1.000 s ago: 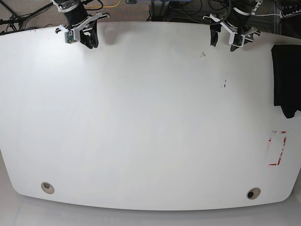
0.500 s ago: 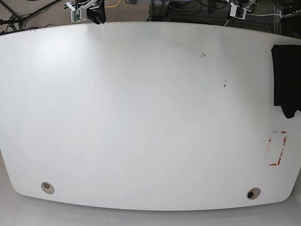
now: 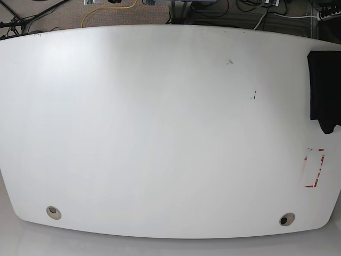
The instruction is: Fold the T-shirt properly
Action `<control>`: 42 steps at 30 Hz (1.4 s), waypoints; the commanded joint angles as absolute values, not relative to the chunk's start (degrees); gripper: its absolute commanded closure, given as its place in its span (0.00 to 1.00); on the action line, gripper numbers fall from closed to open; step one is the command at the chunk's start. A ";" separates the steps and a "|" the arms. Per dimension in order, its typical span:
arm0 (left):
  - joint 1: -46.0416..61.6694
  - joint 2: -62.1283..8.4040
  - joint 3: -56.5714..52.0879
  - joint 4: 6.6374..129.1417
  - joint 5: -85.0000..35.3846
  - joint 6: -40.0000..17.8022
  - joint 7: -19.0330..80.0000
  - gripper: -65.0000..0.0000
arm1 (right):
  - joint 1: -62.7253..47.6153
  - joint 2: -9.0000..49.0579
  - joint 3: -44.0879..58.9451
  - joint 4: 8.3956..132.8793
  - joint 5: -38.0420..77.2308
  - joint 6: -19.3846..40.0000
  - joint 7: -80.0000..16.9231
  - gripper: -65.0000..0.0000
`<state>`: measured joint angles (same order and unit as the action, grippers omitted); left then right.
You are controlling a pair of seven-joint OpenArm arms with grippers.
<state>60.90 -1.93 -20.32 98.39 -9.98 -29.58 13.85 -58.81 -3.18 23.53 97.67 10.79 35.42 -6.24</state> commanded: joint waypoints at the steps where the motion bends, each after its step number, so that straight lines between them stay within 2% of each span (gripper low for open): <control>1: 59.56 -2.33 -20.18 94.46 -10.15 -29.76 13.32 0.43 | -59.56 -3.21 23.69 93.93 11.21 35.82 -3.30 0.88; 12: 47.87 -6.20 -15.16 74.33 -9.89 -29.32 13.23 0.43 | -49.89 -2.42 23.69 73.71 1.80 35.82 0.13 0.88; 22: 37.23 -6.64 -12.70 56.31 -5.67 -28.97 10.59 0.43 | -39.87 -0.75 23.69 58.51 0.13 35.47 0.22 0.88; 30: 29.49 -6.55 -10.86 43.12 0.57 -24.66 5.23 0.43 | -32.04 1.45 23.69 47.43 -1.01 35.30 0.22 0.88; 37: 21.93 -6.64 -8.48 30.90 1.63 -19.56 4.44 0.43 | -25.19 2.07 23.69 38.99 -7.78 35.03 0.22 0.88; 42: 16.13 -6.81 -6.02 23.25 2.95 -15.87 2.33 0.43 | -22.02 2.07 23.69 36.35 -11.65 31.25 0.22 0.88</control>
